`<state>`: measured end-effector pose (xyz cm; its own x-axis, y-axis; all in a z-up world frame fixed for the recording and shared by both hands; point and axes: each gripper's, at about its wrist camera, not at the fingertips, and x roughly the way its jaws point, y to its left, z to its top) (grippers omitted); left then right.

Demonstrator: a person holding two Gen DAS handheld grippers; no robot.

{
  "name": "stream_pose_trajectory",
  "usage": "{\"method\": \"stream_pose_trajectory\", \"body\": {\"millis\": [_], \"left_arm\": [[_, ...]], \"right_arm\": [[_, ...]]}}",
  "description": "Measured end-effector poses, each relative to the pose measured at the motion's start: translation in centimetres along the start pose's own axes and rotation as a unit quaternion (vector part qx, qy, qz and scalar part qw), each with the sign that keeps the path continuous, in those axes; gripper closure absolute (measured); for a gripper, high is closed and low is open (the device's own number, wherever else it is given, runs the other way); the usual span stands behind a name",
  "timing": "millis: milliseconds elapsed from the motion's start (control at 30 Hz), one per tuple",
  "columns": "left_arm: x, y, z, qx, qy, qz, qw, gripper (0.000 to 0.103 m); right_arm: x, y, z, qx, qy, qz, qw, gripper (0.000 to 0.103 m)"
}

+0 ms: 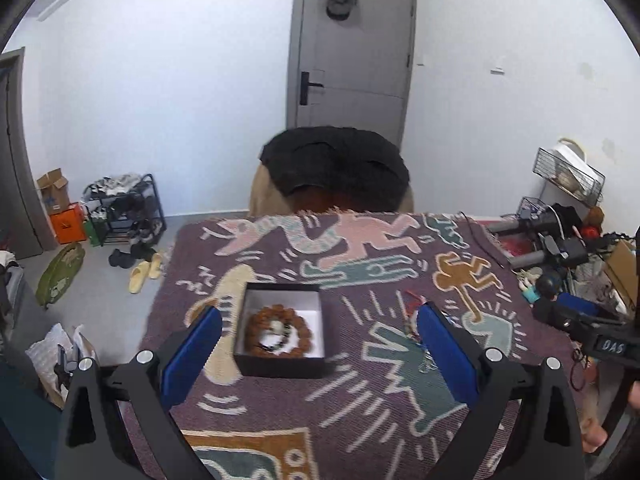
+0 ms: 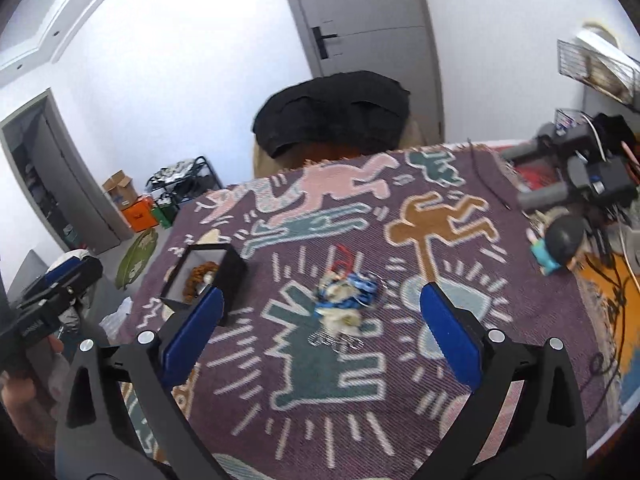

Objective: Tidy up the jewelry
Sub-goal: 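Close the right tool on the white cloth pouch among the jewelry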

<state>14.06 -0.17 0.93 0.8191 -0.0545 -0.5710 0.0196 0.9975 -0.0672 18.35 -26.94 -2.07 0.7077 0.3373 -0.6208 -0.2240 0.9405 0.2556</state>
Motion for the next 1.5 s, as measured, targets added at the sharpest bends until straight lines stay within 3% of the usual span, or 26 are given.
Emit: {"method": "stream_pose_trajectory", "body": {"millis": [433, 767, 900, 1000, 1233, 1367, 1500], "left_arm": [[5.6, -6.4, -1.6, 0.023, 0.051, -0.054, 0.9970, 0.012], [12.2, -10.4, -3.0, 0.022, 0.134, -0.095, 0.9861, 0.047], [14.6, -11.3, -3.6, 0.010, 0.161, -0.100, 0.9818, 0.050], [16.3, -11.7, -4.0, 0.000, 0.181, -0.104, 0.9780, 0.057], [19.5, -12.7, -4.8, -0.016, 0.213, -0.116, 0.9700, 0.070], [21.1, -12.8, -5.5, -0.025, 0.233, -0.127, 0.9638, 0.098], [20.7, -12.0, -5.3, -0.033, 0.219, -0.131, 0.9662, 0.103]], "right_arm": [[1.4, -6.9, -2.7, 0.087, 0.009, -0.018, 0.996, 0.005], [2.8, -9.9, -3.6, 0.128, 0.017, -0.004, 0.992, 0.008], [4.6, -10.2, -3.7, 0.125, 0.042, 0.008, 0.991, 0.028], [6.2, -10.7, -3.9, 0.135, 0.066, 0.016, 0.989, 0.038], [8.6, -11.8, -4.1, 0.164, 0.088, 0.029, 0.982, 0.039], [9.3, -11.8, -4.0, 0.166, 0.092, 0.032, 0.981, 0.039], [10.2, -11.4, -3.7, 0.159, 0.099, 0.038, 0.982, 0.039]]}}
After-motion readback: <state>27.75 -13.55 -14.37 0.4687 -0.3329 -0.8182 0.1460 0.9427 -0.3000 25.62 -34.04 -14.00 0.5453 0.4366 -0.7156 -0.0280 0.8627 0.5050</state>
